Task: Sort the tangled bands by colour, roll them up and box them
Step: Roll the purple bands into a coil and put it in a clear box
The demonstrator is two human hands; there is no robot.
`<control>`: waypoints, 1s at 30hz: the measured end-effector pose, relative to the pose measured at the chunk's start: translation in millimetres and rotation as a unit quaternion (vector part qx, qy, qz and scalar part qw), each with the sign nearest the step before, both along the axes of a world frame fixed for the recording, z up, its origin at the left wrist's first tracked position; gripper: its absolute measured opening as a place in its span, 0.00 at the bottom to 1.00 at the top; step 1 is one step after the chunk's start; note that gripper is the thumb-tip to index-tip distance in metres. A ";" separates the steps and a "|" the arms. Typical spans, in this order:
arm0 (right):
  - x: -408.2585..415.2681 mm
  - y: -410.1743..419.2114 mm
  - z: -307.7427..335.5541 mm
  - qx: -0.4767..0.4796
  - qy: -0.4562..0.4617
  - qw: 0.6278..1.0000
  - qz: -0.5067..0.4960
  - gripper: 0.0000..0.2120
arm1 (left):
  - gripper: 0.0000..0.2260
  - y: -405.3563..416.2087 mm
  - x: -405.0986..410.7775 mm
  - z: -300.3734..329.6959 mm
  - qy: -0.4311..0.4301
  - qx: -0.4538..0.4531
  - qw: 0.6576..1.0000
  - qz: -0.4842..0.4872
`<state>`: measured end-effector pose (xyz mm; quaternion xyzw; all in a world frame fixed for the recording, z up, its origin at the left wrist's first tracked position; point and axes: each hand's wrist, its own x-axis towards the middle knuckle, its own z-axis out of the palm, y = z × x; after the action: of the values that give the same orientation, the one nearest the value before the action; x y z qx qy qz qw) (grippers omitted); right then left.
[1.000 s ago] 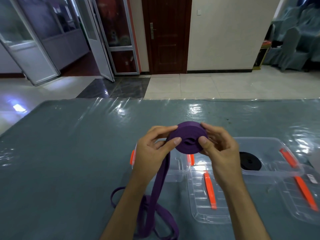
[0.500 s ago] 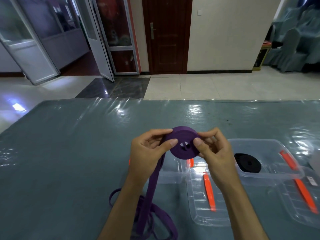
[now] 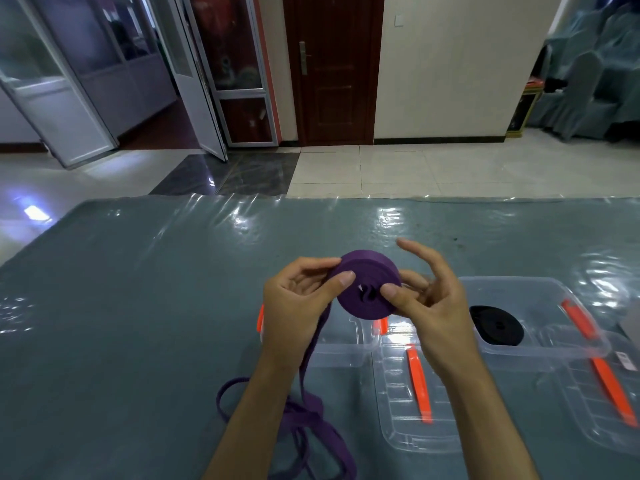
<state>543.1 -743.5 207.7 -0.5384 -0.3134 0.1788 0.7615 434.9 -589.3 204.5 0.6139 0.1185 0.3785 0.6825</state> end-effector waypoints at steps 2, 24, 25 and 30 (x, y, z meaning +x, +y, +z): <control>0.0 0.3 -1.2 0.029 -0.007 0.999 -0.031 0.21 | 0.15 1.9 1.9 2.0 0.000 0.007 0.999 -0.048; -1.7 -6.0 1.0 0.043 -0.002 0.996 -0.074 0.18 | 0.21 9.4 -2.9 6.2 0.061 0.042 0.987 -0.144; -2.7 -6.0 0.8 0.038 0.007 0.997 -0.071 0.16 | 0.22 11.0 -3.7 8.2 0.070 0.047 0.985 -0.152; 2.5 -11.9 2.3 -0.022 0.016 1.000 -0.001 0.19 | 0.18 8.2 -10.5 11.4 0.082 0.080 0.992 -0.054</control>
<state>545.6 -755.4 209.9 -0.5521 -0.2966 0.1935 0.7548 424.4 -581.1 215.9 0.7008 0.1100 0.2975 0.6389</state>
